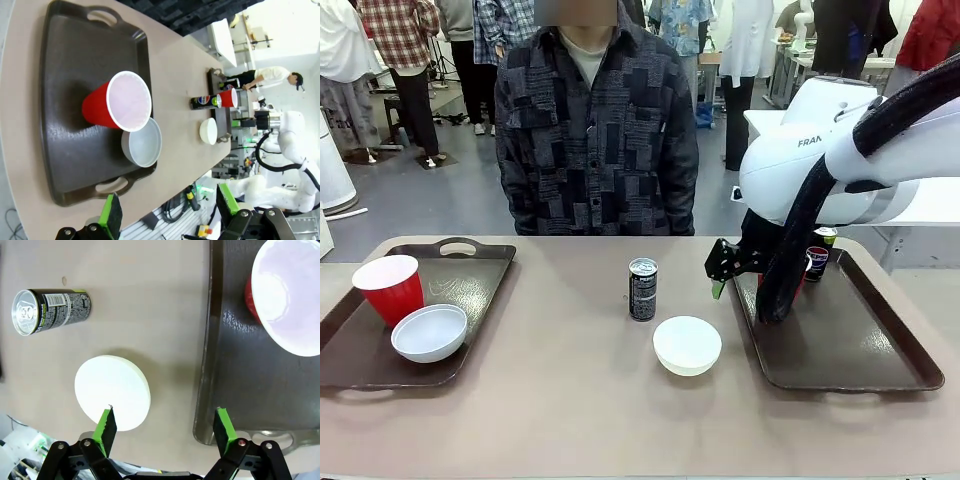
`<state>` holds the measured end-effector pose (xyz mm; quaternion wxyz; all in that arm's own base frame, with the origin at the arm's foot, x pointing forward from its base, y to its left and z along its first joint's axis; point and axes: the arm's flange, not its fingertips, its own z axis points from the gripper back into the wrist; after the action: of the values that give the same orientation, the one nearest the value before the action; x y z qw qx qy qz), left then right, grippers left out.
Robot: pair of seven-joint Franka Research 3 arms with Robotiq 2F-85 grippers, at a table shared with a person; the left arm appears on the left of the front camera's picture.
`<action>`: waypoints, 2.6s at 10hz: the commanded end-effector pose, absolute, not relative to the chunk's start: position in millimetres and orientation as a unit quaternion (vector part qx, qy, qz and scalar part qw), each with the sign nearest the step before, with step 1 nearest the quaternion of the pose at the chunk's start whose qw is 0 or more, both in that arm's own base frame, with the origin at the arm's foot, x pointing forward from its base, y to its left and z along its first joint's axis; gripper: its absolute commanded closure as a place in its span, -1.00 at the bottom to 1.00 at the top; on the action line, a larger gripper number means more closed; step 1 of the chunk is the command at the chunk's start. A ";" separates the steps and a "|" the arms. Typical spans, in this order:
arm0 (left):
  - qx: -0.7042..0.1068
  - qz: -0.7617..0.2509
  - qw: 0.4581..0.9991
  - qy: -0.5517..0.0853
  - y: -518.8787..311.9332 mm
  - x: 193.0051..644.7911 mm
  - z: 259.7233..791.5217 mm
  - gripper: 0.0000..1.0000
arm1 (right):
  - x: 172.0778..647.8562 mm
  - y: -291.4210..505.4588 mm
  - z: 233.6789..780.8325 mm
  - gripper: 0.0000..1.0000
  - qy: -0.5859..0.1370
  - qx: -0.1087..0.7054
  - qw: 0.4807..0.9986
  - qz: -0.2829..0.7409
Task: Prepare tableware on both trays.
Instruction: Pick up a Picnic Bowl from the table and place it on a Handle tray.
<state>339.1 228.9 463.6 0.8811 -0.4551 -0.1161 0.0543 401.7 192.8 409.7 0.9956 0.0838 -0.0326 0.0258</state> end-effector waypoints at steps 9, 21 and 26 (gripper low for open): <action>-0.459 0.052 0.878 -0.128 230.1 339.1 463.6 -1.00 | 410.3 260.4 370.2 -1.00 -0.033 0.003 0.997 0.070; -0.459 0.052 0.878 -0.128 230.1 339.1 463.6 -1.00 | 282.2 174.5 451.8 -1.00 -0.015 0.027 0.987 0.161; -0.459 0.052 0.878 -0.128 230.1 339.1 463.6 -1.00 | 283.6 171.0 448.1 -1.00 -0.013 0.037 0.986 0.159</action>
<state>339.3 229.0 463.5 0.8813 -0.4548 -0.1159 0.0545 286.3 175.4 459.7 0.9879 0.0235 -0.0105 0.1529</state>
